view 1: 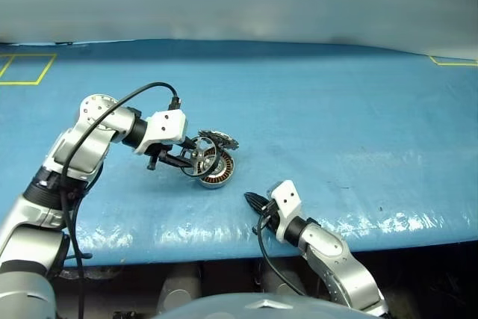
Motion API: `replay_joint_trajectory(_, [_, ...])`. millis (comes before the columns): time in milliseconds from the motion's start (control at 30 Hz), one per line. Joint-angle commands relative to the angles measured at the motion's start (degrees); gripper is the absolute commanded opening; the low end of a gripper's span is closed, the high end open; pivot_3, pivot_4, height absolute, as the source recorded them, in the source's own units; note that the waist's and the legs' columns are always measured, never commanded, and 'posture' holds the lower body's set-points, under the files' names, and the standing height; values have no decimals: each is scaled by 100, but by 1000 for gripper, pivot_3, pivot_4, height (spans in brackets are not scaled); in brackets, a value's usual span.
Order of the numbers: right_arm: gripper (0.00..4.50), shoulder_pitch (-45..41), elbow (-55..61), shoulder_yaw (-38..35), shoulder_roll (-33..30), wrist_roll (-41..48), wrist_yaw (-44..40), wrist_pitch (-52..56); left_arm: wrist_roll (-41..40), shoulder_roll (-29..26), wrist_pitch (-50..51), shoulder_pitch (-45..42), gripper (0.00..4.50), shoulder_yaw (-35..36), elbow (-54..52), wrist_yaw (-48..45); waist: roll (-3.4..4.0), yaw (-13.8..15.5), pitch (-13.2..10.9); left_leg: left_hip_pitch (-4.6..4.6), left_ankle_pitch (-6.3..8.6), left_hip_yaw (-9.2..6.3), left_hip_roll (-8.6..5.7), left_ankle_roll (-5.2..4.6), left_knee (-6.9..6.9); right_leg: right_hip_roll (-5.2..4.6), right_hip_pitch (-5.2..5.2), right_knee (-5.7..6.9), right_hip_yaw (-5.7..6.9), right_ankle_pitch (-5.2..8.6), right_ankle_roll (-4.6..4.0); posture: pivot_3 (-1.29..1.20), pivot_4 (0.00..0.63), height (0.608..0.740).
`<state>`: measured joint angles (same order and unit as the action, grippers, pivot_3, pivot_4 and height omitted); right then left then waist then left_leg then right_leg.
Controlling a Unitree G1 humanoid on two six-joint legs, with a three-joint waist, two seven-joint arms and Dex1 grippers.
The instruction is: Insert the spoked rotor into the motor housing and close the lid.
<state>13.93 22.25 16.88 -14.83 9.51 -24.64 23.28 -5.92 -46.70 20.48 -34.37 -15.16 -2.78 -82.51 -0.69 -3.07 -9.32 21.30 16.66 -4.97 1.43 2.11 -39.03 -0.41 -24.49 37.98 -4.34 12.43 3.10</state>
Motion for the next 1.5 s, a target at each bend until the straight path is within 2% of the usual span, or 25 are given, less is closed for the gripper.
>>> replay_joint_trajectory(33, [0, -106, 543, -159, -96, 160, 55, 533, -268, -96, 95, 223, 1514, 418, -347, 262, 0, 2, 0, 0, 0, 0, 0, 0, 0, 0, 0, 0, 1, 0, 0, 0, 150, 740])
replay_joint_trajectory(467, [0, -1256, 1680, -93, -380, 553, 85, 2127, -744, -456, 681, 1172, 1514, 873, -1055, 759, -4, -18, -8, 1, 0, -1, 2, 0, 1, 1, -2, -1, 4, -2, 3, 0, 150, 740])
replay_joint_trajectory(667, [0, -1784, 1470, -116, 170, 546, 623, 2665, -1009, -436, 819, 1742, 1514, 1228, -1323, 1170, -5, -42, -11, 4, 0, -2, 5, 0, 7, 1, -7, -3, 7, -4, 7, 0, 150, 740])
replay_joint_trajectory(1133, [0, -2333, 481, 483, 886, 244, 977, 2312, -1499, -71, 382, 3372, 1514, 2006, -1931, 2026, 0, -51, -16, 4, 0, -1, 6, 1, 17, -3, -11, -10, 10, -5, 8, 0, 150, 740])
replay_joint_trajectory(1500, [0, -2372, -144, 650, 1275, -4, 1116, 1841, -1667, 217, 439, 4148, 1514, 2291, -2295, 2646, 3, -56, -18, 4, 1, -1, 6, 2, 19, -5, -11, -12, 12, -4, 6, 0, 150, 740])
